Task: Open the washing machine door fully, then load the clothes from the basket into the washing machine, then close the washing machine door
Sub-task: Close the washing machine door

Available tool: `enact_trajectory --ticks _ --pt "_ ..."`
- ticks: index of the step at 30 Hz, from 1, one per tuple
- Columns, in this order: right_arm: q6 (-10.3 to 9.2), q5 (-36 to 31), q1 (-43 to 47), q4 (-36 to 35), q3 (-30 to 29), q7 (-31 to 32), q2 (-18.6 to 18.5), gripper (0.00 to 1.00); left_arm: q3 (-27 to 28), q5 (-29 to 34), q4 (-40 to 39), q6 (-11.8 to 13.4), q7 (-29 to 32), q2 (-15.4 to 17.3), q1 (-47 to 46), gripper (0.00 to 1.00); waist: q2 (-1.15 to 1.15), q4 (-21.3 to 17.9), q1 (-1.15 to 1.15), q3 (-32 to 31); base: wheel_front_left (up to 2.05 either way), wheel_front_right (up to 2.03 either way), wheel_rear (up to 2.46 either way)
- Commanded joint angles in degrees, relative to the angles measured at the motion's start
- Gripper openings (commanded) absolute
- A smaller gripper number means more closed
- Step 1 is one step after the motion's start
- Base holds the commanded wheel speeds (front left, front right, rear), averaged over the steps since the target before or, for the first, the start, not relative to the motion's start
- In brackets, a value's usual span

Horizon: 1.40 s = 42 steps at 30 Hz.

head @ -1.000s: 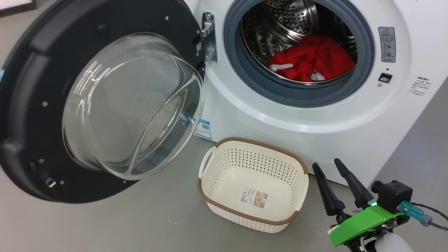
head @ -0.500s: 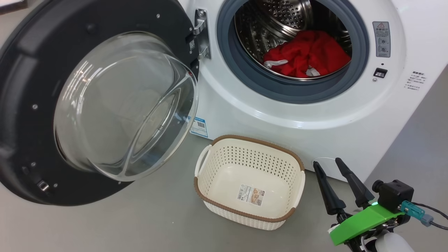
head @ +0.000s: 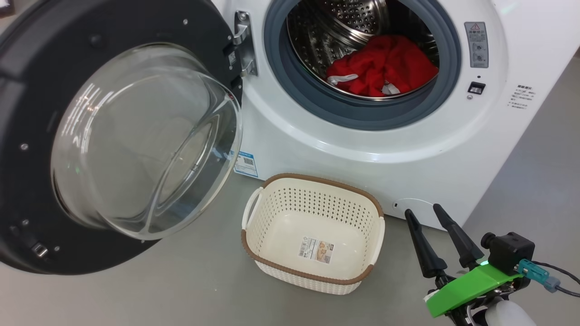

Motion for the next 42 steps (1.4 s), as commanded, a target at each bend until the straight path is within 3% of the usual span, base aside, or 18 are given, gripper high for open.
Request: enact_trajectory --ticks 1,13,25,37,42 --pt "0.09 -0.14 -1.71 -1.37 1.38 -0.27 -0.12 1.0 0.47 -0.16 -0.64 -0.66 0.59 3.69 -1.97 0.0 0.0 -0.34 0.0 0.22 0.0 0.0 0.0" --pt "0.09 -0.06 -1.78 -1.17 1.31 -0.27 -0.14 1.0 -2.37 0.04 4.23 -3.68 4.4 4.56 -2.46 0.0 0.0 -1.53 0.0 0.55 0.0 0.0 0.0" --pt "0.09 0.01 -0.43 -0.84 1.39 -0.27 0.72 1.0 -6.48 -1.79 -0.48 -6.66 16.13 3.56 1.8 0.0 0.0 -0.93 0.0 -1.56 0.0 0.0 0.0" --pt "0.09 0.05 0.02 -0.81 1.49 -0.27 1.01 1.0 -8.67 -5.63 -12.91 -4.92 26.65 0.25 8.01 0.0 0.0 -0.31 0.0 -2.27 0.0 0.0 0.0" --pt "0.09 0.05 -0.2 -0.8 1.59 -0.27 0.99 1.0 -9.29 -7.68 -19.19 -2.94 29.32 -2.52 9.77 0.0 0.0 -0.41 0.0 -2.01 0.0 0.0 0.0"
